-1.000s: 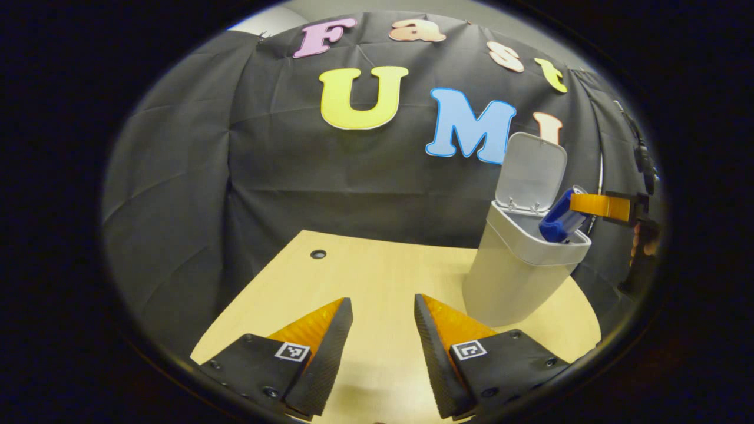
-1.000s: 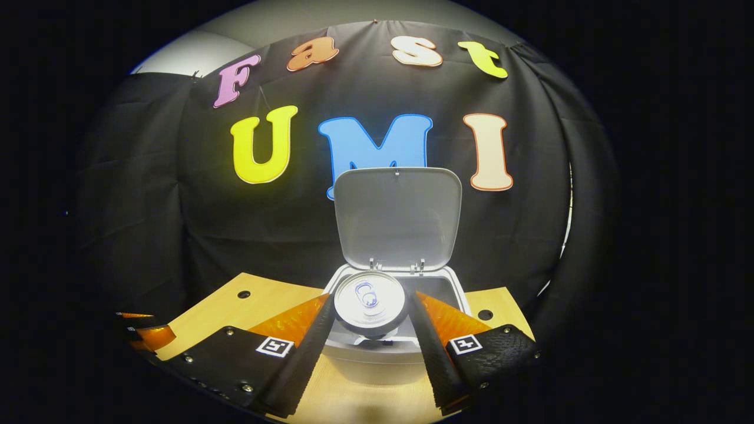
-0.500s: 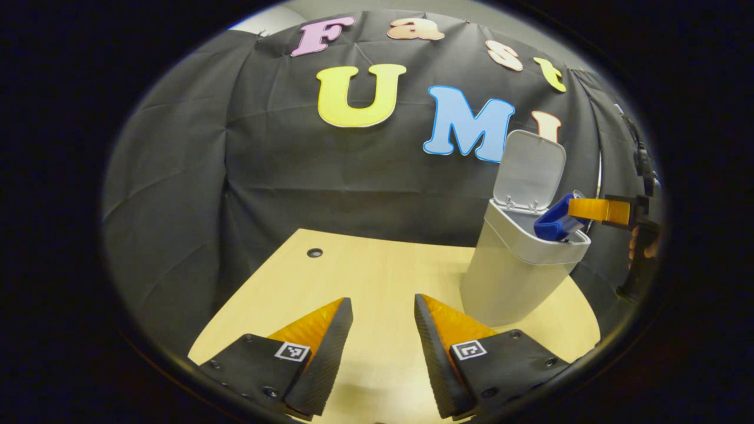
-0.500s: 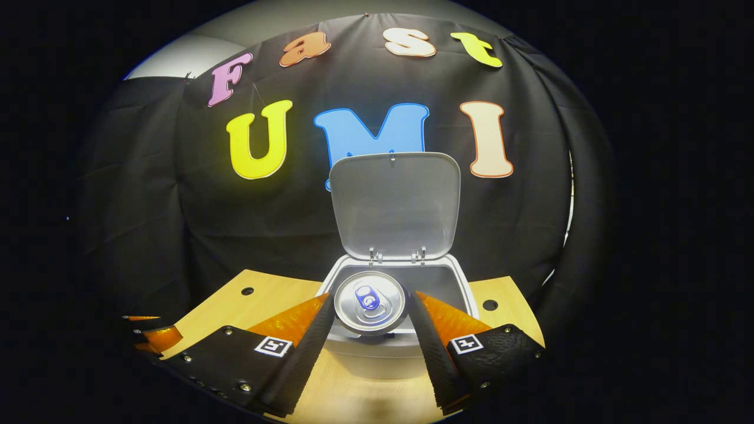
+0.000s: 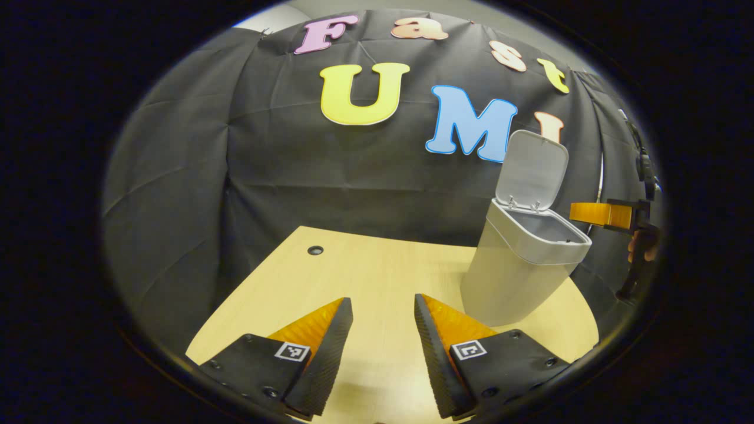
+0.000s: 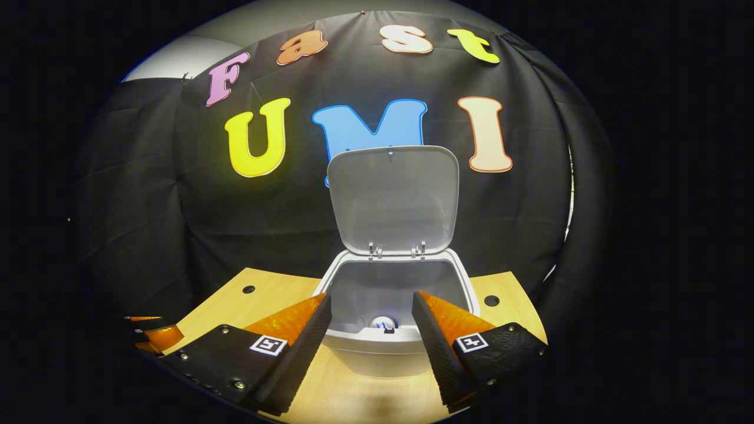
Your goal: Press the lid of the desktop garbage bin to open it, pick up the crumpled paper on the desktop and throw it into the bin, then pick up the pop can on the desktop and drop it into the bin, and finally close the garbage bin lid.
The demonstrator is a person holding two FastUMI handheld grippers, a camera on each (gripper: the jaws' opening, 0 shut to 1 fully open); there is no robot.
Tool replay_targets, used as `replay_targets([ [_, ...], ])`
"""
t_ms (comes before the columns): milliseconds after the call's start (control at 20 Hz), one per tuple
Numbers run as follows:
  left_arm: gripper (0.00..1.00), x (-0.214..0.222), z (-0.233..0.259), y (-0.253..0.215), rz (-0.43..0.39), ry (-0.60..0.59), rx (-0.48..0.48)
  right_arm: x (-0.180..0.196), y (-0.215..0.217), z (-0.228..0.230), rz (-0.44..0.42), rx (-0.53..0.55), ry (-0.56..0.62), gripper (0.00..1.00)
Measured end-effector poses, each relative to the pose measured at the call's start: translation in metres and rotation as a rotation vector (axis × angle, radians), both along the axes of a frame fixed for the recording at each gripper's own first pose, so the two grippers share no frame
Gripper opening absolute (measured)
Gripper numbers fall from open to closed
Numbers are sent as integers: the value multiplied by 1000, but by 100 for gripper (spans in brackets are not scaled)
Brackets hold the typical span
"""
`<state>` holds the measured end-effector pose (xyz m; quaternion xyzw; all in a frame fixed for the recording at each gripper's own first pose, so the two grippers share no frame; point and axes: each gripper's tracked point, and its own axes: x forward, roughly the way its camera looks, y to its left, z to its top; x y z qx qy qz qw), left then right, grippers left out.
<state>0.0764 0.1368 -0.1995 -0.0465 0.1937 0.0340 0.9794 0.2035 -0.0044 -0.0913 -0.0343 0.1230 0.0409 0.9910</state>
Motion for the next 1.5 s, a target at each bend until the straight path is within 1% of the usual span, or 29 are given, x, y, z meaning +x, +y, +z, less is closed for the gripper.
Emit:
replay_targets([
  [50,77,0,-2,2,0,0,1,0,0,0,0,0,1,89],
  [100,73,0,-2,2,0,0,1,-1,0,-1,-1,0,1,89],
  [150,77,0,-2,2,1,0,1,-1,0,0,-1,-1,1,89],
  [200,77,1,-2,2,1,-1,-1,-2,0,0,-1,-1,1,89],
  [250,73,0,-1,2,1,-1,-3,-2,0,0,-1,0,0,89],
  [300,77,0,-2,2,2,-1,-4,-2,0,1,0,1,-1,89],
  [350,77,-1,-2,3,2,-1,-4,-2,1,1,-1,2,-1,89],
  [400,73,-1,-2,2,2,-1,-4,-2,0,1,-1,3,-1,89],
  [450,77,-3,-2,2,1,-3,-4,-1,0,1,-2,5,-2,89],
  [500,68,-3,-2,2,1,-4,-3,-1,0,2,-3,7,-3,89],
  [550,68,-3,-2,2,1,-4,-3,-1,1,3,-3,10,-4,89],
  [600,77,-2,-1,2,0,-4,-3,-1,0,4,-4,13,-6,89],
  [750,77,-1,0,1,-3,-4,-4,3,2,13,-5,22,-24,89],
  [800,73,0,-1,1,-4,-4,-4,5,1,18,-7,20,-32,89],
  [950,73,2,0,1,-7,-3,-4,15,3,34,-8,18,-62,88],
  [1000,77,3,0,2,-6,-3,-8,18,3,42,-6,21,-75,88],
  [1050,73,4,0,2,-6,-2,-12,22,5,49,-4,22,-89,88],
  [1100,73,4,-1,2,-6,-1,-15,25,4,57,-5,21,-103,88],
  [1150,77,4,-2,2,-6,0,-16,29,4,65,-7,19,-119,88],
  [1500,77,8,-6,10,6,10,-26,64,5,119,-27,-7,-251,88],
])
